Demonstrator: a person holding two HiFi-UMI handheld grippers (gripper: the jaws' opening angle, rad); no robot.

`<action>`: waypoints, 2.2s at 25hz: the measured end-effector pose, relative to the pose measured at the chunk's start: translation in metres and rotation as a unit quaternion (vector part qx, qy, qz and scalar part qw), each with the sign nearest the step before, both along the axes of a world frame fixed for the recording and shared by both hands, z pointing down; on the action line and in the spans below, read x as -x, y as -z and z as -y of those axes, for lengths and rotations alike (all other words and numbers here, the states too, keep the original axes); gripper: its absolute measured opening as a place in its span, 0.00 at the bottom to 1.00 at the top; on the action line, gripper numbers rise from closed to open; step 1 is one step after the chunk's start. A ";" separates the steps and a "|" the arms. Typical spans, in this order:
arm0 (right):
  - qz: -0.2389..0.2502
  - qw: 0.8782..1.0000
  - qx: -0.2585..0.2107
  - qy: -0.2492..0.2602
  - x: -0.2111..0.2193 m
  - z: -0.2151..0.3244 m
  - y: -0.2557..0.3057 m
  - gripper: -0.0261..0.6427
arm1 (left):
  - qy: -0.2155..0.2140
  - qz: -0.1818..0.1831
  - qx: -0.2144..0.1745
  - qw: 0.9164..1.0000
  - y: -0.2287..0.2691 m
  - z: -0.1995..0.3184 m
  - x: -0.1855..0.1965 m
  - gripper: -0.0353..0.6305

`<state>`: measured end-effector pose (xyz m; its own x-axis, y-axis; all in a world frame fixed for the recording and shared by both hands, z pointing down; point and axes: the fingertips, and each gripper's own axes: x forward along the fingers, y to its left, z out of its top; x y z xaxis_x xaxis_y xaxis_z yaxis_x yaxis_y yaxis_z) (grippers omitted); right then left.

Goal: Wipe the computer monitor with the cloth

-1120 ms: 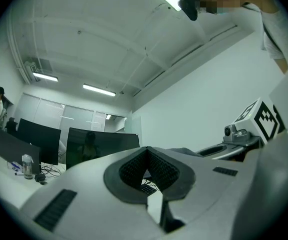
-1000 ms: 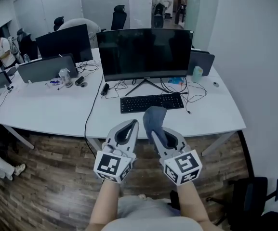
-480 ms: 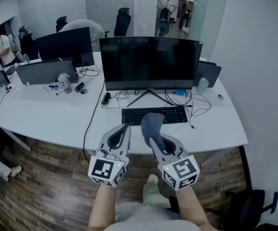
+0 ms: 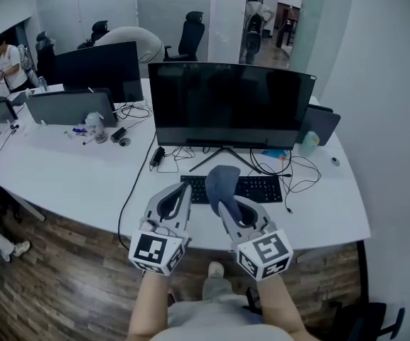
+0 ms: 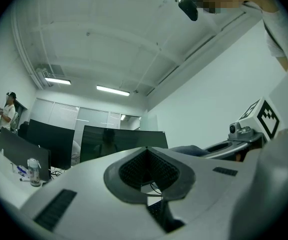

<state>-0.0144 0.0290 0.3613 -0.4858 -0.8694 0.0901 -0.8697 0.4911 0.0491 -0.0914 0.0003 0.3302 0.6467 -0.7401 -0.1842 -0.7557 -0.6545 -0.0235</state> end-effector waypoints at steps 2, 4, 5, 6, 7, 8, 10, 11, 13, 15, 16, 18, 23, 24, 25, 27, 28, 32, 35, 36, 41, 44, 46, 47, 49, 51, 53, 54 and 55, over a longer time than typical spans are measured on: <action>0.005 1.000 -0.003 0.006 -0.004 0.016 0.004 0.14 | 0.009 0.001 -0.001 1.000 0.002 0.015 -0.003 0.06; 0.011 1.000 -0.011 0.012 -0.009 0.032 0.010 0.14 | 0.020 0.001 -0.002 1.000 0.004 0.030 -0.004 0.06; 0.012 1.000 -0.016 0.015 -0.011 0.041 0.014 0.14 | 0.025 0.001 -0.003 1.000 0.005 0.037 -0.005 0.06; 0.011 1.000 -0.021 0.019 -0.013 0.050 0.018 0.14 | 0.030 0.002 -0.004 1.000 0.006 0.045 -0.006 0.06; 0.010 0.999 -0.026 0.023 -0.014 0.059 0.021 0.14 | 0.034 0.002 -0.006 0.999 0.007 0.053 -0.006 0.06; 0.010 0.999 -0.030 0.029 -0.015 0.067 0.024 0.14 | 0.039 0.003 -0.007 0.999 0.007 0.061 -0.007 0.06; 0.011 0.998 -0.037 0.041 -0.016 0.084 0.029 0.14 | 0.050 0.003 -0.007 0.999 0.008 0.076 -0.008 0.06; 0.010 0.998 -0.040 0.048 -0.016 0.092 0.031 0.14 | 0.055 0.003 -0.008 0.998 0.009 0.084 -0.008 0.06; 0.005 0.997 -0.045 0.061 -0.015 0.108 0.035 0.14 | 0.064 0.002 -0.012 0.998 0.012 0.100 -0.009 0.06; 0.001 0.996 -0.049 0.073 -0.015 0.122 0.037 0.14 | 0.074 0.002 -0.018 0.997 0.015 0.114 -0.010 0.06; 0.000 0.996 -0.050 0.077 -0.016 0.129 0.038 0.14 | 0.078 0.003 -0.020 0.997 0.015 0.120 -0.011 0.06; -0.002 0.995 -0.054 0.085 -0.016 0.142 0.040 0.14 | 0.084 0.005 -0.018 0.996 0.013 0.131 -0.014 0.06; -0.019 0.991 -0.062 0.114 -0.008 0.169 0.045 0.14 | 0.075 0.030 -0.003 0.997 0.011 0.151 -0.016 0.06; -0.023 0.991 -0.063 0.120 -0.006 0.174 0.046 0.14 | 0.068 0.034 -0.001 0.997 0.013 0.154 -0.016 0.06; -0.028 0.990 -0.065 0.124 -0.004 0.178 0.048 0.14 | 0.056 0.036 -0.003 0.998 0.015 0.157 -0.017 0.06; -0.036 0.988 -0.069 0.132 0.001 0.185 0.051 0.14 | 0.025 0.055 0.002 0.998 0.018 0.158 -0.019 0.06; -0.038 0.988 -0.070 0.134 0.004 0.189 0.053 0.14 | 0.009 0.069 0.007 0.998 0.020 0.158 -0.020 0.06; -0.045 0.986 -0.077 0.143 0.019 0.206 0.065 0.14 | -0.032 0.075 0.021 0.996 0.031 0.164 -0.013 0.06; -0.062 0.984 -0.073 0.152 0.033 0.216 0.075 0.14 | -0.015 0.084 0.005 0.996 0.044 0.175 0.002 0.06; -0.072 0.983 -0.070 0.155 0.038 0.218 0.077 0.14 | -0.007 0.088 -0.001 0.996 0.047 0.179 0.007 0.06; -0.119 0.975 -0.091 0.163 0.059 0.231 0.099 0.14 | 0.012 0.099 -0.036 0.994 0.067 0.195 0.024 0.06; -0.121 0.974 -0.097 0.164 0.071 0.242 0.111 0.14 | 0.002 0.080 -0.020 0.997 0.080 0.203 0.036 0.06; -0.115 0.975 -0.102 0.162 0.077 0.249 0.120 0.14 | 0.015 0.062 -0.019 0.998 0.090 0.211 0.048 0.06; -0.113 0.975 -0.105 0.160 0.080 0.253 0.124 0.14 | 0.027 0.061 -0.025 0.997 0.094 0.216 0.054 0.06; -0.110 0.975 -0.110 0.159 0.087 0.263 0.133 0.14 | 0.051 0.064 -0.050 0.995 0.103 0.226 0.063 0.06; -0.106 0.975 -0.119 0.157 0.095 0.273 0.142 0.14 | 0.072 0.073 -0.067 0.992 0.110 0.234 0.070 0.06; -0.102 0.975 -0.128 0.153 0.102 0.285 0.151 0.14 | 0.082 0.078 -0.078 0.990 0.114 0.241 0.073 0.06; -0.101 0.975 -0.131 0.150 0.105 0.291 0.155 0.14 | 0.085 0.078 -0.082 0.990 0.115 0.244 0.074 0.06; -0.099 0.975 -0.133 0.146 0.108 0.297 0.158 0.14 | 0.087 0.076 -0.084 0.990 0.116 0.247 0.075 0.06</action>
<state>-0.1228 -0.2681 0.2030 -0.7127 -0.7015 -0.0027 -0.6545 0.6635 0.3624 -0.1666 -0.2469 0.2146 0.5427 -0.8096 -0.2236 -0.8354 -0.4929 -0.2432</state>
